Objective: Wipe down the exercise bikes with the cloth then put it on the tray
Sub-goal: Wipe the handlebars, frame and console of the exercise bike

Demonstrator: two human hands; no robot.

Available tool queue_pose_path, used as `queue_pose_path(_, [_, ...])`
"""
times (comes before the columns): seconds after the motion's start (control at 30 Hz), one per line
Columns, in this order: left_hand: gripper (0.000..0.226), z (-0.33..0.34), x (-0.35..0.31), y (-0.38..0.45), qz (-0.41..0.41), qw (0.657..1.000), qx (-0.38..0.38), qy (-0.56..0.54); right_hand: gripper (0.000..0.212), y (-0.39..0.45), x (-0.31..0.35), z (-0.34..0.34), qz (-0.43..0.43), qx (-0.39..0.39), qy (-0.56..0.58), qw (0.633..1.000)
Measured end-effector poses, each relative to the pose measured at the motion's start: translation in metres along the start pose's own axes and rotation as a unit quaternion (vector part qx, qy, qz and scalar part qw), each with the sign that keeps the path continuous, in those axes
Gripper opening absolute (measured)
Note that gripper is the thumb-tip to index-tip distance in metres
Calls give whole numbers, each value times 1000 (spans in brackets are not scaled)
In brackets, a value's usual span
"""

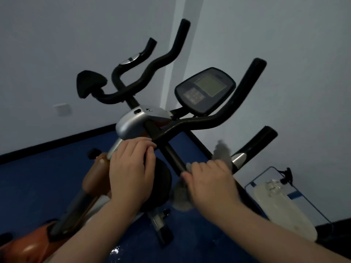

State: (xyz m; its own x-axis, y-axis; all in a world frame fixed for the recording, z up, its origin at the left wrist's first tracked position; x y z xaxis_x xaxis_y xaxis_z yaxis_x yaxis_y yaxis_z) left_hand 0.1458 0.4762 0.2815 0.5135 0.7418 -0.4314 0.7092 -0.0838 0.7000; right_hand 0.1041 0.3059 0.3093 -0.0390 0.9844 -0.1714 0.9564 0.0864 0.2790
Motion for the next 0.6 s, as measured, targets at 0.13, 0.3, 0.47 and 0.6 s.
queue_pose_path(0.13, [15,0,-1,1,-9,1000,-13,-4,50,40,20,12,68,109,43,991])
queue_pose_path(0.3, [14,0,0,0,-40,999,-21,-10,30,21,-2,0,-133,190,63,971])
queue_pose_path(0.47, [16,0,-1,0,-66,997,-27,2,37,60,18,6,-40,297,109,948])
queue_pose_path(0.6, [19,0,0,0,-96,995,-26,4,49,59,22,9,-26,246,160,956])
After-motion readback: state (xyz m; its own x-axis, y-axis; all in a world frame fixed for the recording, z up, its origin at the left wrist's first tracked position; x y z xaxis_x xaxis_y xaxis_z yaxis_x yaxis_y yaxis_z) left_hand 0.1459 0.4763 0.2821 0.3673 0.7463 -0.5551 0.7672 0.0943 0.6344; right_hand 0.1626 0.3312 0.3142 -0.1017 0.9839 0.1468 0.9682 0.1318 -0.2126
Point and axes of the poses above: each hand's wrist, its own y-axis towards the middle knuckle, its own z-axis out of the palm, x = y × z, the point moved 2 cm from there along y, towards the middle knuckle, and after that the axes turned 10 degrees about z, right-handed, at the moved point
